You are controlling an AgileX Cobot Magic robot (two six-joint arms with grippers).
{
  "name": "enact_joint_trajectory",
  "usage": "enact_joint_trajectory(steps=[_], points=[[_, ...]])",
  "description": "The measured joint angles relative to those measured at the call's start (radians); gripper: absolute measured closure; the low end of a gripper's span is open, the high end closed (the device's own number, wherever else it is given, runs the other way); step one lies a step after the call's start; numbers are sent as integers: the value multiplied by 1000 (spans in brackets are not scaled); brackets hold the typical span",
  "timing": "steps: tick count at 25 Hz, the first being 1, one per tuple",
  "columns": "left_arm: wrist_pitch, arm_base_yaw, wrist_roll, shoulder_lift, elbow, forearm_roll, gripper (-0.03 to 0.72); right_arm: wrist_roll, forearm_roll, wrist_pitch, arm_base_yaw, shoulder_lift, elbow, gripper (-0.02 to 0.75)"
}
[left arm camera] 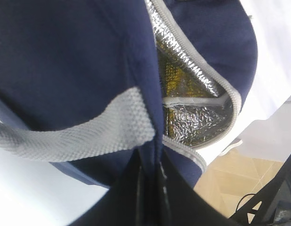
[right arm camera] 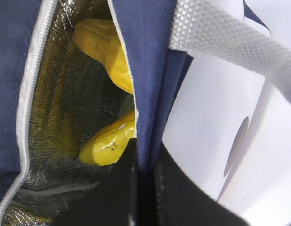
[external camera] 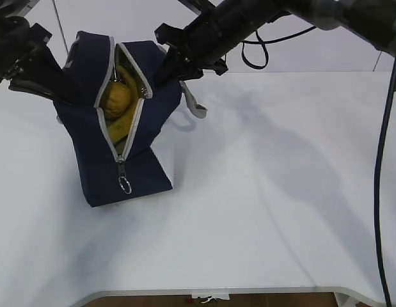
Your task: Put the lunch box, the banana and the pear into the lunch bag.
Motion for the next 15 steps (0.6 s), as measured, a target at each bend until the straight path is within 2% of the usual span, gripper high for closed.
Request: enact_joint_trajectory(steps=[5, 9, 15], points=[[0, 0, 0, 0, 0, -48, 694, 2, -39, 2, -6, -19, 1, 733], [-2, -13, 0, 0, 0, -119, 694, 57, -174, 19, -8, -83, 2, 734], [-11, -119, 8, 0, 0, -147, 694, 185, -373, 46, -8, -172, 9, 734]])
